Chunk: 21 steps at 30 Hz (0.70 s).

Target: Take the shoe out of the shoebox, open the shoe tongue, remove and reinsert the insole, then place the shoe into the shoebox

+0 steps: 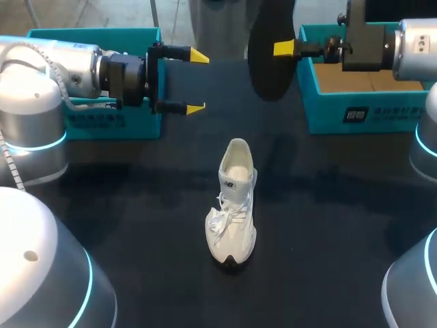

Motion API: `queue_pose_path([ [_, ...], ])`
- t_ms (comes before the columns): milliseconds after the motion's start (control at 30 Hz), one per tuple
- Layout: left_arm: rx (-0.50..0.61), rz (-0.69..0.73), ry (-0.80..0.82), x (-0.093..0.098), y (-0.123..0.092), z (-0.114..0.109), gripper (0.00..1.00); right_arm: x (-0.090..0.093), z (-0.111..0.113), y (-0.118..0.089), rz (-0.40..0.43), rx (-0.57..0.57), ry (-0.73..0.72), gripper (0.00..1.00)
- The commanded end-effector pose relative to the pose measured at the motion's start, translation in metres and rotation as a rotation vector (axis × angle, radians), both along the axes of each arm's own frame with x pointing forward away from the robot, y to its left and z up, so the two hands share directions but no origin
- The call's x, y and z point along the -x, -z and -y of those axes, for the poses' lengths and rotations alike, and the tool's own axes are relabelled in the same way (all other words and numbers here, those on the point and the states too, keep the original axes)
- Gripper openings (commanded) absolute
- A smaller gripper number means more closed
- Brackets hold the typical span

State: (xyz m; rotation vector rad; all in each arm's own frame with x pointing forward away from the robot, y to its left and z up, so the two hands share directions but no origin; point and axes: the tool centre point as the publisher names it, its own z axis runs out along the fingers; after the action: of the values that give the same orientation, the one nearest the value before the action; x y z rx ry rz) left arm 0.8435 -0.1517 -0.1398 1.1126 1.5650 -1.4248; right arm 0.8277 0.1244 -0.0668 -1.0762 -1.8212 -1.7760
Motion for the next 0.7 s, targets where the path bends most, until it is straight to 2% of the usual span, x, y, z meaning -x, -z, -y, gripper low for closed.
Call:
queue_pose_path([
  [33, -0.003, 0.0, 0.001, 0.0002, -0.0006, -0.0002, 1.0, -0.0015, -0.0022, 0.0002, 0.0, 0.0, 0.001, 0.0],
  [633, -0.003, 0.0, 0.001, 0.0002, -0.0006, -0.0002, 1.0, -0.0015, -0.0022, 0.0002, 0.0, 0.0, 0.001, 0.0],
  [700, 0.037, -0.087, -0.024, -0.001, -0.0002, 0.0, 1.0, -0.0015, -0.0022, 0.0002, 0.0, 0.0, 0.001, 0.0],
])
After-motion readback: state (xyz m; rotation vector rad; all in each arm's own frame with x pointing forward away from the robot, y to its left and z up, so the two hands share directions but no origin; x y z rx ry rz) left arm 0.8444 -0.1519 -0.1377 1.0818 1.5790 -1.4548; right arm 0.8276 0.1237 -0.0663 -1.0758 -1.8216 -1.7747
